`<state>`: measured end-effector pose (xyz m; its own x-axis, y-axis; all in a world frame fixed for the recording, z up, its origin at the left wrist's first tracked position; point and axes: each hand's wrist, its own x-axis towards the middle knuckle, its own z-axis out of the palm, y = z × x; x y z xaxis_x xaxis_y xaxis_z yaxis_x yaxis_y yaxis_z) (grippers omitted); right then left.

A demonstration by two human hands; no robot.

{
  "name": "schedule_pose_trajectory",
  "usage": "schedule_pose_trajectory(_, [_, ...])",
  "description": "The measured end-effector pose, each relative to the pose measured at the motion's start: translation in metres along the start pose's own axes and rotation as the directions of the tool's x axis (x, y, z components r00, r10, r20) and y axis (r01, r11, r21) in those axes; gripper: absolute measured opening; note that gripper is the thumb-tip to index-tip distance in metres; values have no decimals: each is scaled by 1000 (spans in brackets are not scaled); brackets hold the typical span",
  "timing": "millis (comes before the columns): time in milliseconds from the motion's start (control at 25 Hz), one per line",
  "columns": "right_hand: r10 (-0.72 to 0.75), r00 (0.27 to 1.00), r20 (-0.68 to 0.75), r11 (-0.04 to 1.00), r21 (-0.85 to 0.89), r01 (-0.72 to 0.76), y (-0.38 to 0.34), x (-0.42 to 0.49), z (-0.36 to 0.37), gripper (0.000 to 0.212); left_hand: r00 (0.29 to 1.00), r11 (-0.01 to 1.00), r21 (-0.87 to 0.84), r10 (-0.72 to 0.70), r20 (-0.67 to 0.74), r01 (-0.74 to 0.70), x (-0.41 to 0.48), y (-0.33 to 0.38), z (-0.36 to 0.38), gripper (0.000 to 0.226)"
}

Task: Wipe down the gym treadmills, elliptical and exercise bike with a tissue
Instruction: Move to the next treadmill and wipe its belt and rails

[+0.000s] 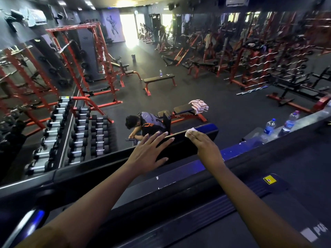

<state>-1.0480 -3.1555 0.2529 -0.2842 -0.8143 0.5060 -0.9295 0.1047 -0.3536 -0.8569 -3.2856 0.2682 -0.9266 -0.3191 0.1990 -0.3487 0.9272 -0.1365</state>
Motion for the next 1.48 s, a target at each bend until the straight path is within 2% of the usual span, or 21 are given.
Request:
schedule_pose_trajectory(80, [87,996,0,996,6,-87,23,-5,-9,63,998,998,3,70,1,-70,16,-1,7,66])
schedule_pose_trajectory(200, [204,976,-73,979,26,-203,43,5,-10,65,994,994,11,112,-20,-112,25,-4,19,65])
schedule_pose_trajectory(240, [176,981,-76,984,20,-175,38,10,-6,65,993,994,13,111,-26,-111,25,-5,22,66])
schedule_pose_trajectory(360, [-57,998,19,998,35,57,7,19,12,55,993,994,3,109,-44,-109,22,-5,25,68])
schedule_pose_trajectory(440, [-110,992,66,993,37,108,3,22,12,49,994,995,-12,102,-48,-103,21,-4,25,69])
schedule_pose_trajectory(600, [110,981,162,994,-33,-106,45,28,-8,59,993,995,29,97,-63,-95,19,-2,22,68])
schedule_pose_trajectory(800, [121,992,42,993,-7,-120,72,28,-16,56,996,997,25,78,-50,-77,19,1,20,68])
schedule_pose_trajectory(920, [175,980,-93,983,63,-170,87,25,-11,47,996,997,16,77,-43,-76,19,1,19,69])
schedule_pose_trajectory(1040, [293,910,-294,947,222,-233,80,10,5,45,996,997,26,77,-46,-75,20,1,17,69])
schedule_pose_trajectory(1160, [472,753,-459,865,403,-297,55,-5,31,45,996,997,13,77,-38,-77,20,2,14,69])
schedule_pose_trajectory(1240, [580,646,-496,795,517,-317,40,-10,48,50,996,997,-1,80,-30,-80,21,1,14,69])
schedule_pose_trajectory(1280, [606,616,-503,772,558,-305,33,-11,55,52,997,997,-10,79,-25,-79,21,1,14,69])
schedule_pose_trajectory(1480, [674,568,-472,708,634,-312,10,-24,88,54,997,997,-9,79,-13,-79,20,1,13,69])
